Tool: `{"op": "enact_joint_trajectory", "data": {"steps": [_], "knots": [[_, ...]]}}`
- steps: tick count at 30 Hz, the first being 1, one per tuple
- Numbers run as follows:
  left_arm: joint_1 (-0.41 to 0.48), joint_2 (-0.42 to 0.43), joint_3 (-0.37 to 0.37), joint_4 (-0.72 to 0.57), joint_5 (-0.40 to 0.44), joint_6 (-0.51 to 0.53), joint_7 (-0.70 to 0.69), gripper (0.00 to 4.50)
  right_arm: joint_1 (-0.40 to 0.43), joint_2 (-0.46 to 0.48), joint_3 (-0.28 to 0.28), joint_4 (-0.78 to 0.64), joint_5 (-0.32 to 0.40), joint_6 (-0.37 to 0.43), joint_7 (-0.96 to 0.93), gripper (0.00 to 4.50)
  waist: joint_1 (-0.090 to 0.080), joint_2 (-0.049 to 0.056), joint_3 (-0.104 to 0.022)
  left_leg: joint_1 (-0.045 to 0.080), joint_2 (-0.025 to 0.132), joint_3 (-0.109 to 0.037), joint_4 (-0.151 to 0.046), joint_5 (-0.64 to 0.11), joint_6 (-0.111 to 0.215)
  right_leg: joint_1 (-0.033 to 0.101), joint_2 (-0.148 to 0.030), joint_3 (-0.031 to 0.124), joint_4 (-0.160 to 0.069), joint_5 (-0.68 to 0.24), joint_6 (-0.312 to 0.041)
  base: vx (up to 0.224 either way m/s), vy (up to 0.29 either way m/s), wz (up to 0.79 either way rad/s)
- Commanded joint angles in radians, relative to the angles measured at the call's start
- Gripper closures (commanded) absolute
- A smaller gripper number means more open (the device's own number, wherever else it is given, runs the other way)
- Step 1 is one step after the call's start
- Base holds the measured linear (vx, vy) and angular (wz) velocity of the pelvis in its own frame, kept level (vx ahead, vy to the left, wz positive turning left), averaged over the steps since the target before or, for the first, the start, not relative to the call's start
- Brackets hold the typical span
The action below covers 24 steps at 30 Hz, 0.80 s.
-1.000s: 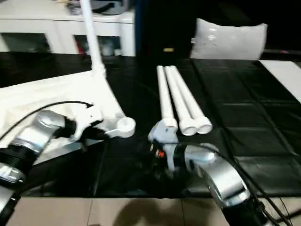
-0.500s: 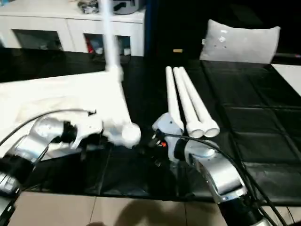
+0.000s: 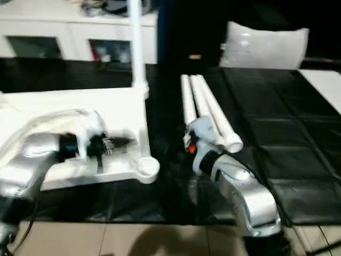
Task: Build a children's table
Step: Rotate table base, then pick table leg
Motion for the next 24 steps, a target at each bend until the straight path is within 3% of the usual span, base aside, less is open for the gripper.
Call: {"op": "enact_joint_trajectory", "data": {"steps": [1, 2, 3, 4, 6, 7, 10, 13, 15, 16, 17, 18, 20, 21, 22, 23, 24], "knots": [[0.013, -0.011, 0.043, -0.047, -0.017, 0.052, 0.089, 3.04, 0.003, 0.006, -0.019, -0.027, 0.015, 0.044, -0.035, 0.0, -0.003, 0.002, -0.057, 0.003, 0.016, 0.001, -0.071, -0.234, -0.014, 0.04, -0.075, 0.057, -0.095, -0.367, -0.108, 0.0, 0.0, 0.0], [0.046, -0.038, 0.075, -0.108, -0.031, 0.087, 0.152, 3.02, 0.015, 0.015, -0.015, -0.04, 0.001, 0.056, -0.057, 0.0, -0.005, 0.003, -0.057, 0.003, 0.017, 0.0, -0.071, -0.231, -0.014, 0.04, -0.073, 0.058, -0.093, -0.361, -0.105, 0.0, 0.0, 0.0], [0.085, -0.068, 0.103, -0.183, -0.011, 0.159, 0.228, 2.95, 0.032, 0.027, -0.01, -0.058, -0.018, 0.065, -0.087, 0.0, -0.01, -0.004, -0.057, -0.002, 0.021, -0.001, -0.073, -0.218, -0.013, 0.044, -0.074, 0.058, -0.09, -0.328, -0.109, 0.0, 0.0, 0.0], [0.111, -0.09, 0.117, -0.227, 0.011, 0.175, 0.275, 2.81, 0.043, 0.033, -0.005, -0.069, -0.034, 0.069, -0.107, 0.0, -0.015, 0.0, -0.058, -0.004, 0.027, -0.002, -0.074, -0.208, -0.016, 0.044, -0.074, 0.059, -0.083, -0.291, -0.121, 0.0, 0.0, 0.0], [0.163, -0.13, 0.135, -0.311, 0.054, 0.211, 0.361, 2.67, 0.067, 0.037, 0.008, -0.089, -0.056, 0.065, -0.134, 0.0, -0.018, -0.001, -0.058, -0.002, 0.019, 0.002, -0.071, -0.206, -0.007, 0.041, -0.069, 0.06, -0.09, -0.294, -0.112, 0.0, 0.0, 0.0], [0.163, -0.13, 0.135, -0.311, 0.054, 0.211, 0.361, 2.6, 0.067, 0.037, 0.008, -0.089, -0.056, 0.065, -0.134, 0.0, -0.018, -0.004, -0.055, -0.003, 0.02, 0.001, -0.072, -0.215, -0.007, 0.041, -0.069, 0.06, -0.091, -0.309, -0.102, 0.0, 0.0, 0.0], [0.256, -0.239, 0.154, -0.457, 0.07, 0.233, 0.531, 2.41, 0.111, 0.077, -0.01, -0.11, -0.057, 0.009, -0.181, 0.0, -0.02, -0.01, -0.05, -0.002, 0.018, 0.004, -0.072, -0.256, -0.002, 0.034, -0.07, 0.058, -0.107, -0.406, -0.066, 0.0, 0.0, 0.0], [0.312, -0.317, 0.167, -0.514, 0.084, 0.237, 0.66, 2.18, 0.126, 0.09, -0.01, -0.12, -0.048, -0.001, -0.183, 0.0, -0.02, -0.009, -0.047, -0.002, 0.015, 0.001, -0.071, -0.285, -0.001, 0.031, -0.067, 0.054, -0.116, -0.453, -0.034, 0.0, 0.0, 0.0], [0.343, -0.321, 0.152, -0.541, 0.111, 0.247, 0.68, 2.18, 0.132, 0.09, 0.001, -0.123, -0.049, -0.001, -0.176, 0.0, -0.021, -0.023, -0.044, -0.005, 0.009, 0.0, -0.072, -0.297, 0.003, 0.029, -0.063, 0.051, -0.124, -0.499, 0.012, 0.0, 0.0, 0.0], [0.352, -0.32, 0.144, -0.556, 0.121, 0.258, 0.684, 2.18, 0.134, 0.092, 0.004, -0.124, -0.049, -0.002, -0.175, 0.0, -0.02, -0.016, -0.043, 0.006, 0.007, -0.002, -0.072, -0.347, -0.005, 0.025, -0.065, 0.048, -0.13, -0.573, 0.04, 0.0, 0.0, 0.0], [0.359, -0.318, 0.144, -0.565, 0.13, 0.266, 0.687, 2.18, 0.135, 0.094, 0.009, -0.121, -0.049, -0.008, -0.171, 0.0, -0.024, -0.024, -0.04, 0.019, 0.005, -0.005, -0.071, -0.413, -0.011, 0.021, -0.061, 0.039, -0.139, -0.651, 0.066, 0.0, 0.0, 0.0], [0.366, -0.322, 0.148, -0.577, 0.133, 0.269, 0.698, 2.18, 0.137, 0.097, 0.015, -0.117, -0.046, -0.014, -0.168, 0.0, -0.025, -0.024, -0.038, 0.023, 0.003, -0.006, -0.07, -0.438, -0.012, 0.02, -0.06, 0.035, -0.143, -0.682, 0.076, 0.0, 0.0, 0.0], [0.377, -0.322, 0.153, -0.598, 0.135, 0.289, 0.726, 2.18, 0.141, 0.101, 0.027, -0.11, -0.047, -0.024, -0.164, 0.0, -0.036, -0.016, -0.034, 0.056, 0.006, -0.013, -0.07, -0.554, 0.001, 0.021, -0.047, 0.012, -0.156, -0.718, 0.063, 0.0, 0.0, 0.0], [0.38, -0.319, 0.15, -0.603, 0.135, 0.295, 0.731, 2.18, 0.141, 0.1, 0.033, -0.106, -0.051, -0.028, -0.163, 0.0, -0.041, -0.014, -0.029, 0.065, 0.006, -0.014, -0.07, -0.586, 0.008, 0.021, -0.042, 0.002, -0.163, -0.726, 0.058, 0.0, 0.0, 0.0], [0.384, -0.317, 0.147, -0.612, 0.134, 0.298, 0.736, 2.18, 0.141, 0.099, 0.041, -0.103, -0.051, -0.031, -0.157, 0.0, -0.053, -0.015, -0.022, 0.09, 0.008, -0.017, -0.067, -0.65, 0.015, 0.018, -0.033, -0.021, -0.181, -0.729, 0.056, 0.0, 0.0, 0.0], [0.388, -0.316, 0.143, -0.619, 0.133, 0.3, 0.738, 2.18, 0.142, 0.096, 0.047, -0.1, -0.052, -0.034, -0.152, 0.0, -0.057, -0.01, -0.017, 0.099, 0.016, -0.023, -0.073, -0.687, 0.015, 0.021, -0.032, -0.031, -0.181, -0.711, 0.052, 0.0, 0.0, 0.0], [0.396, -0.311, 0.132, -0.629, 0.134, 0.303, 0.735, 2.18, 0.141, 0.091, 0.054, -0.098, -0.053, -0.036, -0.142, 0.0, -0.069, -0.007, -0.017, 0.086, 0.035, -0.037, -0.093, -0.74, 0.017, 0.053, -0.038, -0.035, -0.156, -0.652, 0.045, 0.0, 0.0, 0.0]]}}
